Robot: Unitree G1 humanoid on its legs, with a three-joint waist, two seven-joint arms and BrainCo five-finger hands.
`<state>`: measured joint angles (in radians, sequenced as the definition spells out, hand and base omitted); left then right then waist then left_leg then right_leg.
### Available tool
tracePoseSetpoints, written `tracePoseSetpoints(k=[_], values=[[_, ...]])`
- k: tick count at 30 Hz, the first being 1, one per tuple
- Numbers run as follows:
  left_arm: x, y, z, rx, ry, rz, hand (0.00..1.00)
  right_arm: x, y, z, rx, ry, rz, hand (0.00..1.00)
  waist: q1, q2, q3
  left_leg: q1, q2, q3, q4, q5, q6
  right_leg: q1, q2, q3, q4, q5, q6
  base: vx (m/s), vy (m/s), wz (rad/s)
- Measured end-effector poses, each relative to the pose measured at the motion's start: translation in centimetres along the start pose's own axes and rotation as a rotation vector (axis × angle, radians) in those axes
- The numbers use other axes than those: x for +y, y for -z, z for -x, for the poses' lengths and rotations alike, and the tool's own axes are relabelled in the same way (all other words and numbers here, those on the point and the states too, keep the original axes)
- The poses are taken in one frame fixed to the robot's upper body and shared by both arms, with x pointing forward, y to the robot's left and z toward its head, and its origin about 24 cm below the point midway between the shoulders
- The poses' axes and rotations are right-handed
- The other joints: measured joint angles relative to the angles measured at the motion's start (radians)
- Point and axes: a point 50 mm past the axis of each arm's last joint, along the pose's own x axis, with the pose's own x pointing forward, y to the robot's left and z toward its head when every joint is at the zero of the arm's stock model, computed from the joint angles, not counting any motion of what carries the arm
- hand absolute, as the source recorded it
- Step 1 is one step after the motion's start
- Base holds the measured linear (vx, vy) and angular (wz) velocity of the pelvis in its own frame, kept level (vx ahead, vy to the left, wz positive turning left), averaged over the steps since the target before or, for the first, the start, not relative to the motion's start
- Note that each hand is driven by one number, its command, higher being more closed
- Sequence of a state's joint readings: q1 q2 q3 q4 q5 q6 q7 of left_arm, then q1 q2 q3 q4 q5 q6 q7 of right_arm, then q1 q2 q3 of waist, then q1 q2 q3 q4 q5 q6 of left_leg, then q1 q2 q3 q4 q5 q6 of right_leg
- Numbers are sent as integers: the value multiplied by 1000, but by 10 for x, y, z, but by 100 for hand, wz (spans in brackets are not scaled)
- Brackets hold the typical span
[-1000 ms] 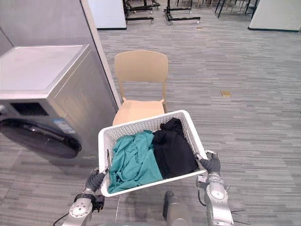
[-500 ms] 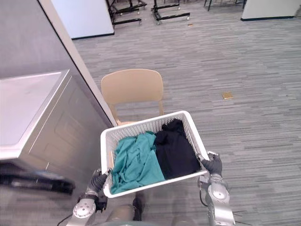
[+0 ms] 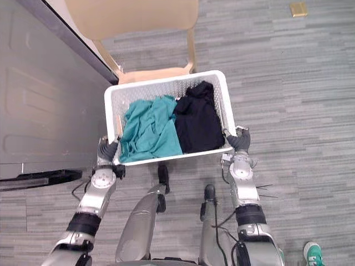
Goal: Pick up the laundry basket with both hands and put the clothes into the washing machine.
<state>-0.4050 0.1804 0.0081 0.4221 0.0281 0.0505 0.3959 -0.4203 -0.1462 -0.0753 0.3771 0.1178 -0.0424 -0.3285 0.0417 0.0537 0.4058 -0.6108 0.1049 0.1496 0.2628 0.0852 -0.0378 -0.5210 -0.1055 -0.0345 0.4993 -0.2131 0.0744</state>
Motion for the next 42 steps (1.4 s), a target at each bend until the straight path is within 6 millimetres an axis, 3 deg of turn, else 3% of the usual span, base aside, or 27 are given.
tracePoseSetpoints(k=[5,10,13,17,23,27,34,36,39,40,42], values=[[15,-16,-12,-31,-119,120,0,21,1,6,11,-53,-38,0,1,-27,19,-31,15,1,23,-5,6,-8,1,-25,5,-1,-2,-26,2,13],[20,-20,-12,-51,-183,184,0,51,-1,16,1,-160,-77,0,5,-27,19,-34,27,20,35,-11,14,4,1,-38,5,-2,-4,1,-11,5],[17,-24,-10,-74,-177,206,0,59,-4,21,-6,-186,-110,0,5,-29,20,-28,35,38,31,-11,14,13,0,-46,3,-4,-6,5,-19,8],[22,-24,-6,-91,-185,208,0,49,-8,27,-42,-170,-117,0,7,-32,22,-7,34,46,23,-8,13,33,-3,-47,2,-13,-4,23,-30,6],[52,-11,10,-98,-301,224,0,-2,-15,41,-132,34,-158,0,5,-45,29,21,32,34,21,-7,12,76,-3,-69,-11,-18,-7,47,-28,9],[65,10,39,-65,-341,238,0,-31,2,59,-88,124,-111,0,3,-63,39,64,29,23,33,-12,18,133,-6,-82,-13,-37,-13,67,-31,11],[73,59,89,98,-242,323,0,-66,33,89,41,117,2,0,9,-63,37,161,17,24,34,-49,18,258,-23,-122,-26,-84,-15,32,-35,20],[74,77,102,170,-189,326,0,-79,51,103,136,103,58,0,7,-68,7,179,16,30,23,-50,20,299,-32,-159,-46,-93,-11,81,-47,44],[69,112,118,322,-129,296,0,-88,86,115,293,89,120,0,29,-84,-29,245,-2,38,5,-52,24,372,-45,-168,-76,-100,-2,150,-32,22],[64,135,130,440,-99,283,0,-93,109,126,410,76,145,0,30,-89,-73,274,-21,28,-14,-51,31,416,-54,-189,-103,-104,3,186,-32,30],[62,152,141,525,-80,273,0,-94,125,134,493,70,162,0,30,-87,-110,285,-34,14,-21,-48,28,446,-63,-207,-127,-103,4,127,-6,34]])
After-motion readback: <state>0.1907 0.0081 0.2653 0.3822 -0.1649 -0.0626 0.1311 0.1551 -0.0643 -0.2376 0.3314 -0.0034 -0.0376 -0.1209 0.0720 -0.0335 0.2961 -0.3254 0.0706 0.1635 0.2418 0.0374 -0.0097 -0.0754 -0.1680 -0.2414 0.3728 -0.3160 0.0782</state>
